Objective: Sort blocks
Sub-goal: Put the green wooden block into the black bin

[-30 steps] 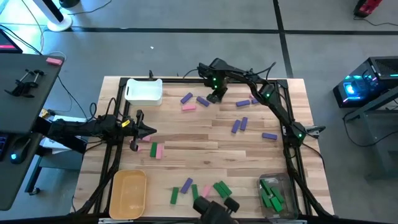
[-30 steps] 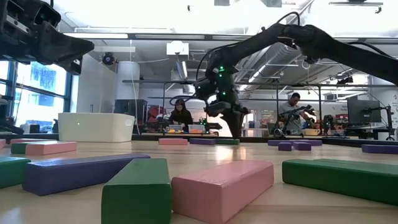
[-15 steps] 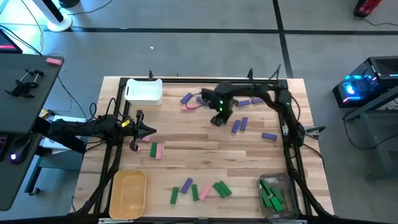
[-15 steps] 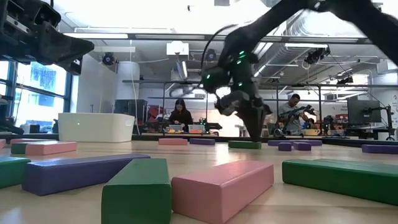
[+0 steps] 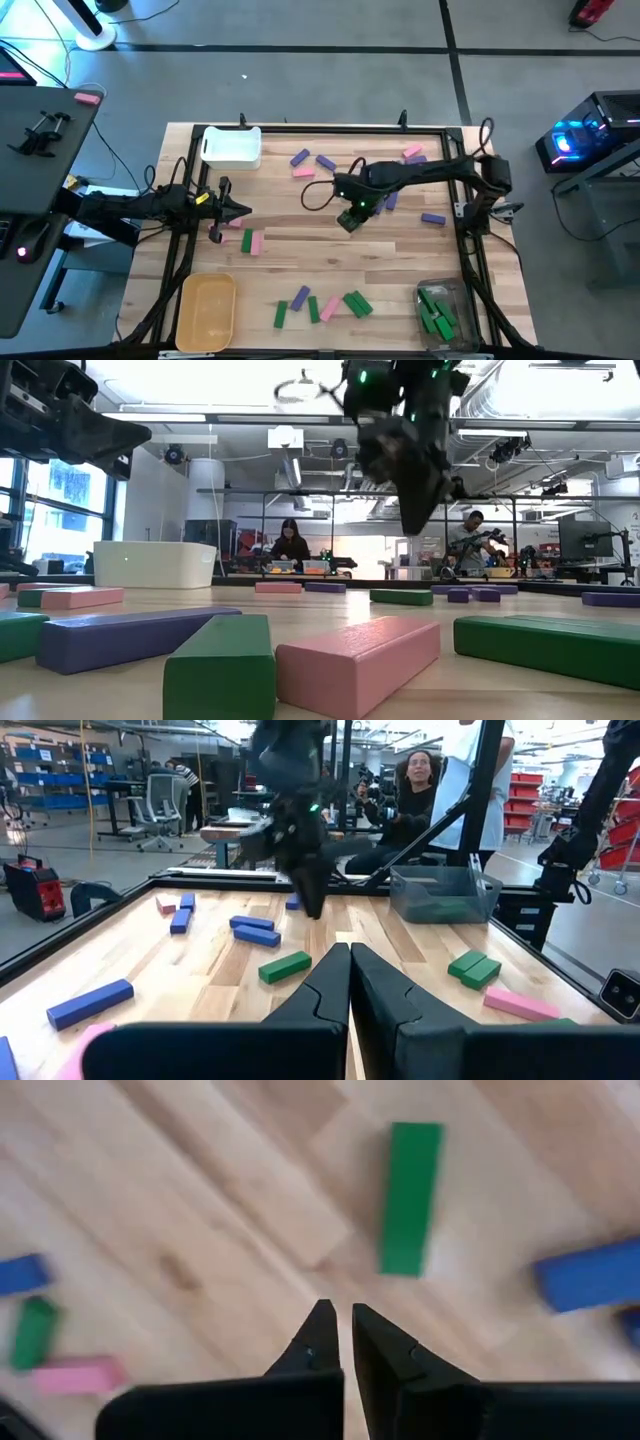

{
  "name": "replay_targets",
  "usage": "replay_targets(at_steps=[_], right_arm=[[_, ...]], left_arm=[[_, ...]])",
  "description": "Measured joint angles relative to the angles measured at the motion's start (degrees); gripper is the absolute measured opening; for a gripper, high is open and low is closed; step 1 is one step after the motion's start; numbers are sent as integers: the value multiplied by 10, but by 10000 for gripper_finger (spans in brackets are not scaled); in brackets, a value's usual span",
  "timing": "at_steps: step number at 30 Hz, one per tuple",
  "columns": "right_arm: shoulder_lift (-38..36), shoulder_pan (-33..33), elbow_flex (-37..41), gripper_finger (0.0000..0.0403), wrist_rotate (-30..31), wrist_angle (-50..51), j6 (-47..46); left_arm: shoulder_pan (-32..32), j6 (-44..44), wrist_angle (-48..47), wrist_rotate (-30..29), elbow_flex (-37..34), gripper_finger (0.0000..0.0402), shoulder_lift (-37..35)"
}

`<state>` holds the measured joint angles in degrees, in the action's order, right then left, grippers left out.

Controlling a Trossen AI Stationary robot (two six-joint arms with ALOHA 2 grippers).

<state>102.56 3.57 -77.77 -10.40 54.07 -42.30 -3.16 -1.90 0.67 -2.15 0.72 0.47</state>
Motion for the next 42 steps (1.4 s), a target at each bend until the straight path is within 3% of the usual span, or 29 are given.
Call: replay_targets(at_steps=[6, 16, 21, 34, 37, 42], right_arm=[[3, -32, -1, 34, 10, -6, -58], [40, -13, -1, 236, 85, -33, -7], [68, 10, -1, 282, 108, -3, -17], [140, 25, -5, 237, 58, -41, 49], [143, 24, -5, 182, 44, -35, 64], [123, 14, -1, 25, 30, 8, 99]], left_arm=[[0, 0, 0, 0, 0, 0, 0], [0, 0, 0, 0, 0, 0, 0], [0, 0, 0, 0, 0, 0, 0], [0, 0, 0, 0, 0, 0, 0], [0, 0, 0, 0, 0, 0, 0], [0, 0, 0, 0, 0, 0, 0]])
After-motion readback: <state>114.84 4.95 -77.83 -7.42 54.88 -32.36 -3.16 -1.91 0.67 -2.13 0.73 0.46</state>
